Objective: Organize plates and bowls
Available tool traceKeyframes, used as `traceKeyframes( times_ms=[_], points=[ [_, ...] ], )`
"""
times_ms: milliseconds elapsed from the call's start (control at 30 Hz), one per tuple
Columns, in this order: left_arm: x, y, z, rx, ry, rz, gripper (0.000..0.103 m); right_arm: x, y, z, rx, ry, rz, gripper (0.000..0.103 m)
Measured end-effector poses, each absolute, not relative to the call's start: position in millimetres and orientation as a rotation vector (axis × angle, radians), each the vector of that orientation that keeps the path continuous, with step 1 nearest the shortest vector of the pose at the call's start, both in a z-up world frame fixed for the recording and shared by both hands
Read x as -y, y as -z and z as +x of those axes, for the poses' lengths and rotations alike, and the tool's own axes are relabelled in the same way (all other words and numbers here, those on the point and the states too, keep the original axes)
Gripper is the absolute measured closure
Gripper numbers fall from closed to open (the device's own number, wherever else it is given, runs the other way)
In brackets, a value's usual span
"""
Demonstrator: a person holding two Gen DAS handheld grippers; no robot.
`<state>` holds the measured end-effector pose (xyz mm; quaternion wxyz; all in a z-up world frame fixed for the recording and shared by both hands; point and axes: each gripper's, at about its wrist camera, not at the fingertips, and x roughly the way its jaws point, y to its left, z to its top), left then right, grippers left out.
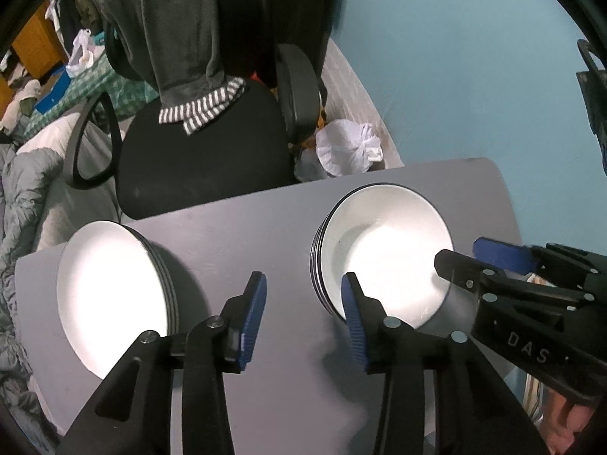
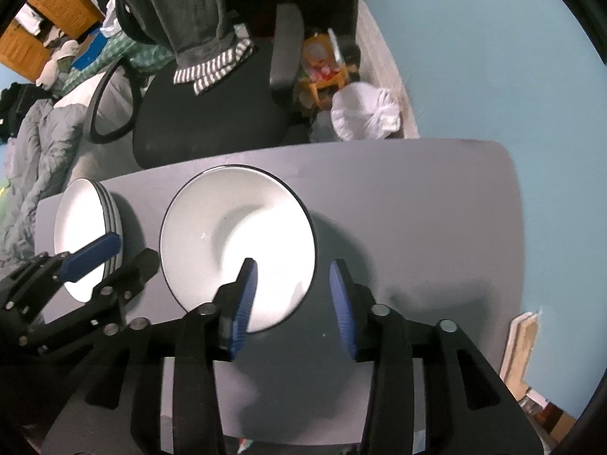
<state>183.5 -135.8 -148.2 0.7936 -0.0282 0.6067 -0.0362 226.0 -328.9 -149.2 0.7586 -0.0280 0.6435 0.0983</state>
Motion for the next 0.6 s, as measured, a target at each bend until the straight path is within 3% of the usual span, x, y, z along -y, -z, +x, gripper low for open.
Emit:
traceKeyframes(
  times_ms=[267,600],
  points=[
    [129.1,113.5,159.5,-1.218,0.105,0.002,0.047,329.3,118.1,209.9,-1.311,-0.174,-0.084,0.05],
    [115.9,83.0,146.4,-1.163,0.162,0.024,0.041,326.1,92.5,189.3,-1.254,-0.132,-0.075,0.049]
  ],
)
